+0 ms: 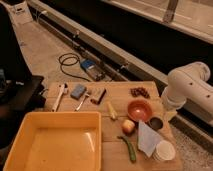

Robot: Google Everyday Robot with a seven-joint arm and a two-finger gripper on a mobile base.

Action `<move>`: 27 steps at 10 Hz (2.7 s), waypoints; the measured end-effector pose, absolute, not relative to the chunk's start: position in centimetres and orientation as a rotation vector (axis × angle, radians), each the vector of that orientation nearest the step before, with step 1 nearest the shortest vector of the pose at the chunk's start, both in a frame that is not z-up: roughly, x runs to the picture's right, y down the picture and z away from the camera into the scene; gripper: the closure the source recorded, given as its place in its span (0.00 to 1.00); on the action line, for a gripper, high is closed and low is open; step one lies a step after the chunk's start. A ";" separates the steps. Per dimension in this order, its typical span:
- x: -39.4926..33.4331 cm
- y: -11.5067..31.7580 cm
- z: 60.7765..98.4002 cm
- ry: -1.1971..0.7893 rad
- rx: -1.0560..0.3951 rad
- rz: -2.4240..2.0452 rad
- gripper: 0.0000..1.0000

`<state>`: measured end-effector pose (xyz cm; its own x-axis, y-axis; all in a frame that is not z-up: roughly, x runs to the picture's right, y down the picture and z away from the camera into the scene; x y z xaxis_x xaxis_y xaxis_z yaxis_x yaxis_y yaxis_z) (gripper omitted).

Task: Place towel in paper cup

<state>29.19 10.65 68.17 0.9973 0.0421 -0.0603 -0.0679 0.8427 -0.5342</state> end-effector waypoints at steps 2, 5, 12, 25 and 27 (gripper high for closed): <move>29.2 10.6 68.2 0.047 -0.566 0.058 0.35; 29.2 10.7 68.2 0.047 -0.566 0.058 0.35; 29.2 10.6 68.2 0.047 -0.566 0.058 0.35; 27.9 11.0 69.0 0.050 -0.606 -0.005 0.35; 26.7 12.4 69.4 0.028 -0.651 -0.078 0.35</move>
<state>26.70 12.38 69.41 0.9967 -0.0818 -0.0015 0.0641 0.7926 -0.6064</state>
